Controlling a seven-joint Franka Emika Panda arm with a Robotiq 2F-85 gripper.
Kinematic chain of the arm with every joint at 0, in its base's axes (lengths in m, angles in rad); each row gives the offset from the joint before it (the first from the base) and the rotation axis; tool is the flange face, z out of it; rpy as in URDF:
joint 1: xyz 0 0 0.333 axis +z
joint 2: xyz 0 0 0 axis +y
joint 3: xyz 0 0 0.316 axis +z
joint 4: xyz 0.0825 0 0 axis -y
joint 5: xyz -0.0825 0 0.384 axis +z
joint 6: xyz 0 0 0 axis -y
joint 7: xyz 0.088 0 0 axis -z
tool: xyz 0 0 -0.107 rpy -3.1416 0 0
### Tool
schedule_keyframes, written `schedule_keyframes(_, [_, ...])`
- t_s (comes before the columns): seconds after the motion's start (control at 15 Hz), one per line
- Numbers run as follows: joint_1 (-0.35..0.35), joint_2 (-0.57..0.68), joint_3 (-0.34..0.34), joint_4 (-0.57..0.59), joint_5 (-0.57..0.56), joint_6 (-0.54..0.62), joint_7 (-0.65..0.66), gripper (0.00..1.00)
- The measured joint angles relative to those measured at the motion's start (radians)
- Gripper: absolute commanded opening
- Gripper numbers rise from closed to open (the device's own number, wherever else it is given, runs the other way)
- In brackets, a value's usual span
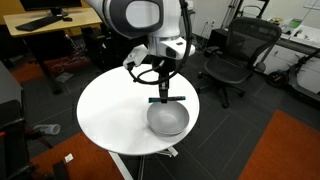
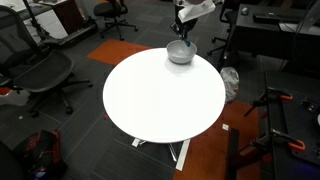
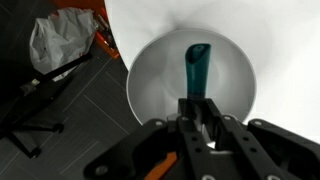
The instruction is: Put the pen in the grey bowl
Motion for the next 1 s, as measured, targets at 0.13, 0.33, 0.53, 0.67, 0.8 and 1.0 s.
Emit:
schedule_keyframes(0.13, [-0.007,0.03,0.005,0.02,0.022,0.0,0.0,0.05])
schedule_keyframes(0.33, [-0.012,0.072,0.005,0.05,0.047,0.0,0.0,0.05])
schedule_keyframes(0.53, [-0.017,0.103,0.005,0.077,0.063,0.0,0.0,0.51])
schedule_keyframes(0.67, [-0.021,0.115,0.006,0.091,0.077,0.0,0.0,0.65])
schedule_keyframes(0.8, [-0.024,0.123,0.006,0.102,0.09,0.0,0.0,0.82])
schedule_keyframes(1.0, [-0.028,0.127,0.006,0.111,0.098,0.0,0.0,1.0])
